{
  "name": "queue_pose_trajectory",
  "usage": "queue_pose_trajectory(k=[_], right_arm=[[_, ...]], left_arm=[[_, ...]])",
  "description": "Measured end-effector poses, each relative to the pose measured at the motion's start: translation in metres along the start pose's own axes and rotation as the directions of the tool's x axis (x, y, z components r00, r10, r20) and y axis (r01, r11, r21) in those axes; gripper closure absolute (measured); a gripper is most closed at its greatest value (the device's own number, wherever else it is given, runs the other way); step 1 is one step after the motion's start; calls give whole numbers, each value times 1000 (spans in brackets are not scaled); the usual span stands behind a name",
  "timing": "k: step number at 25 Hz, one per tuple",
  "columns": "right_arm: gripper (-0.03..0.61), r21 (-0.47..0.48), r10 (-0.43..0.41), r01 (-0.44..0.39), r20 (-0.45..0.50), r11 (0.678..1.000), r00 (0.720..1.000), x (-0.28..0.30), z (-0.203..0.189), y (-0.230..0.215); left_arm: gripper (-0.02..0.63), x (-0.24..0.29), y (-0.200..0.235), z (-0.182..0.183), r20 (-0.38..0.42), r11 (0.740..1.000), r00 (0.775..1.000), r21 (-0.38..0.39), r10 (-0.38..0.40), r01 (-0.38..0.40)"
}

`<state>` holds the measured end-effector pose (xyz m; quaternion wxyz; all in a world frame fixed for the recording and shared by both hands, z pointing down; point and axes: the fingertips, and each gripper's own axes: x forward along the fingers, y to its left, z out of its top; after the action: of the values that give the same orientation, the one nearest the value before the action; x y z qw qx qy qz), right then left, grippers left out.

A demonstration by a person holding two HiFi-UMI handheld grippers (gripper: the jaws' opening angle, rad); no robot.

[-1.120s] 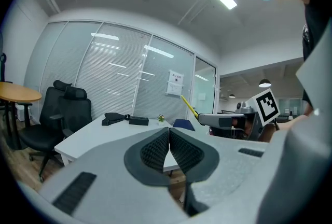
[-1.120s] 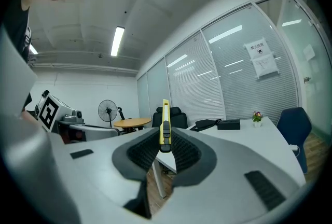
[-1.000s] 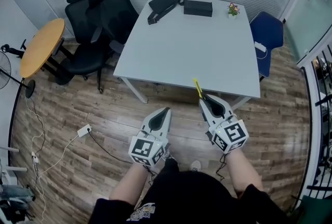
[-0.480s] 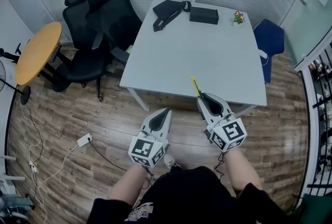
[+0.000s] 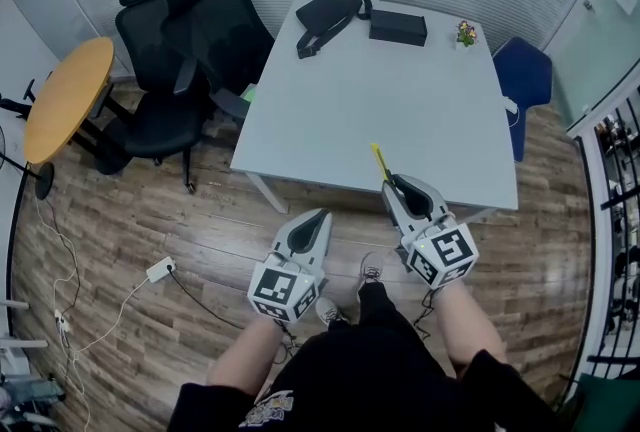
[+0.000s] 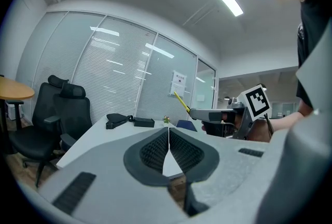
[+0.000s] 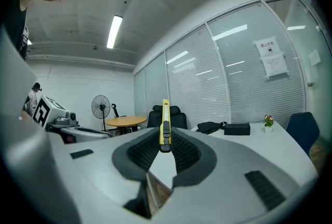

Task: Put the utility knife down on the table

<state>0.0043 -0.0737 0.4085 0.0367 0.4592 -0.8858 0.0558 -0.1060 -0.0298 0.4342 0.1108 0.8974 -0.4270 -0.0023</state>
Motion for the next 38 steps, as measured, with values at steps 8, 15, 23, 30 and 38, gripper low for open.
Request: queue_pose_trajectory(k=[8, 15, 23, 30, 38], right_arm=[[509, 35, 29, -29, -1, 999, 1000, 30, -6, -42], [509, 51, 59, -58, -9, 997, 998, 56, -7, -104], [509, 59, 108, -107, -30, 993, 994, 82, -21, -160], [508, 61, 124, -121, -45, 991, 991, 102, -24, -185], [509, 49, 107, -103, -92, 993, 990, 137, -37, -199]], left_arm=[[607, 40, 9, -1, -31, 999, 999, 8, 32, -32], [607, 103, 12, 3, -46, 998, 997, 14, 58, -57], [607, 170, 14, 7, -51, 996, 995, 38, 85, -83], [607, 201, 24, 13, -43, 994, 994, 50, 100, -98], [607, 227, 56, 11, -55, 997, 996, 37, 74, -72]])
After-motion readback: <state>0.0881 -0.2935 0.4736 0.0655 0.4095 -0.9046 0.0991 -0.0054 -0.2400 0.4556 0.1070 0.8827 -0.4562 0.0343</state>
